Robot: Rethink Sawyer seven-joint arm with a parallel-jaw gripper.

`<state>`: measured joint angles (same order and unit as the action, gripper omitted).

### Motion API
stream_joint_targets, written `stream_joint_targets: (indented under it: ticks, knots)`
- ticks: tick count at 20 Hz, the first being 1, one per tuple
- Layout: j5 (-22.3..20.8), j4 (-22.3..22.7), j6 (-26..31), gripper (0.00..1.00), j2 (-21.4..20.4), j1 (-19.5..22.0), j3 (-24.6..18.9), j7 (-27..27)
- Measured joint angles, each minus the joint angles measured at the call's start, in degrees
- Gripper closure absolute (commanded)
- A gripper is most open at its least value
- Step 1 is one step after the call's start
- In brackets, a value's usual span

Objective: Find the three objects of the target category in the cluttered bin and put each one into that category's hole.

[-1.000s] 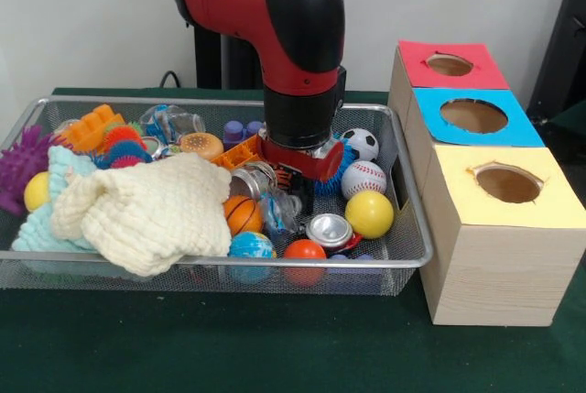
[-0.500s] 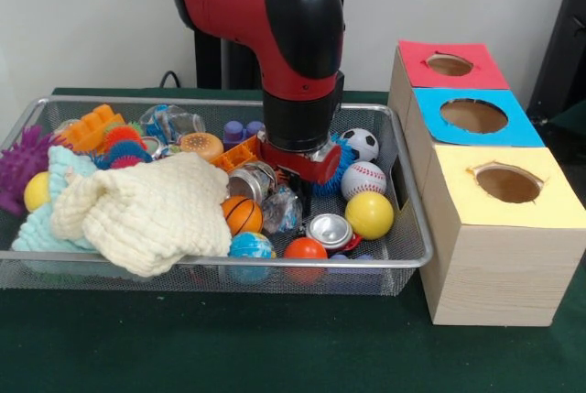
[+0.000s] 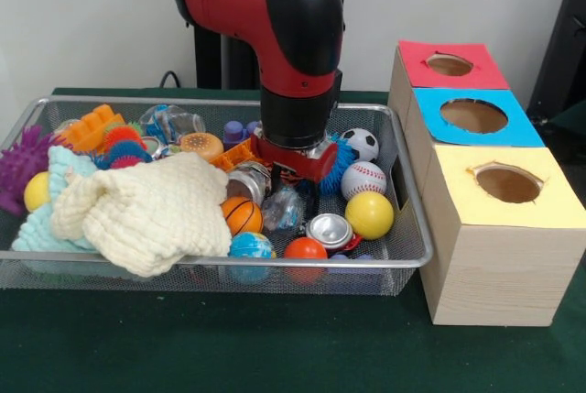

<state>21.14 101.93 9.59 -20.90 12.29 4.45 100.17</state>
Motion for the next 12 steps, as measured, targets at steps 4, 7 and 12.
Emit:
stream_joint_targets:
  ticks: [4,7,12]
  knots:
    - [-0.01,-0.37,1.7,0.0,-0.18,-1.06,1.4,0.0]
    - [-0.01,-0.83,4.79,0.0,-0.6,-1.69,2.55,0.0]
    - [-0.01,-1.64,9.27,0.0,-1.13,-1.93,3.94,0.0]
